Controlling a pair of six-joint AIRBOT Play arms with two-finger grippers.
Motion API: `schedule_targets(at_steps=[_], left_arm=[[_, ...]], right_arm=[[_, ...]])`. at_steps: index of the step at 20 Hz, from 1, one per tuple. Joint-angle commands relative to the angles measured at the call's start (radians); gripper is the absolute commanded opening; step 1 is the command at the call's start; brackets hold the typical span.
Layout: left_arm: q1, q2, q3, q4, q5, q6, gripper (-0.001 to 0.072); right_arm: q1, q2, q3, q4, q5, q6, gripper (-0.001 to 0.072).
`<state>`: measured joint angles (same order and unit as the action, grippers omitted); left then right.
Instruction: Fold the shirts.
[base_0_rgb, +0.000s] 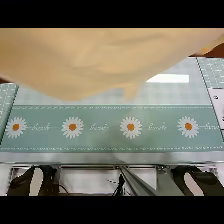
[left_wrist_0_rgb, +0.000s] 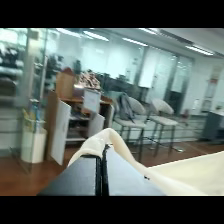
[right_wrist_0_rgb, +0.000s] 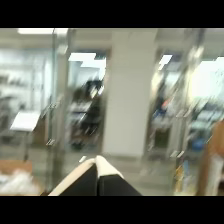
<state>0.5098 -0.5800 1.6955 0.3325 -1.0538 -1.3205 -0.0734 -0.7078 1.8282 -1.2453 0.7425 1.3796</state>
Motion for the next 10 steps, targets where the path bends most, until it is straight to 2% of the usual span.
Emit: schedule_targets(at_steps=[1,3,5,8,10], left_arm=[[0.064,0.072,0.066,0.201,-0.115,-0.181,0.0022],[0.064,0.077,0.066,0.298,-0.272,-0.25,0.0022],[0.064,0.075,0.06,0.309,-0.382,-0.256,0.0022],[0.064,0.076,0.016,0.328,-0.476,-0.256,0.0022],[0.064,0.076,-0.068,0.348,-0.539,-0.251,0.0022]], right_arm=[[0.0,0.062,0.137,-0.258,0.113,0.08,0.0019],[0.0,0.057,0.142,-0.357,0.268,0.086,0.0019],[0.0,0.023,0.142,-0.416,0.458,0.085,0.0019],[0.0,-0.08,0.142,-0.402,0.724,0.052,0.0019],[0.0,-0.174,0.142,-0.347,0.837,0.034,0.0019]])
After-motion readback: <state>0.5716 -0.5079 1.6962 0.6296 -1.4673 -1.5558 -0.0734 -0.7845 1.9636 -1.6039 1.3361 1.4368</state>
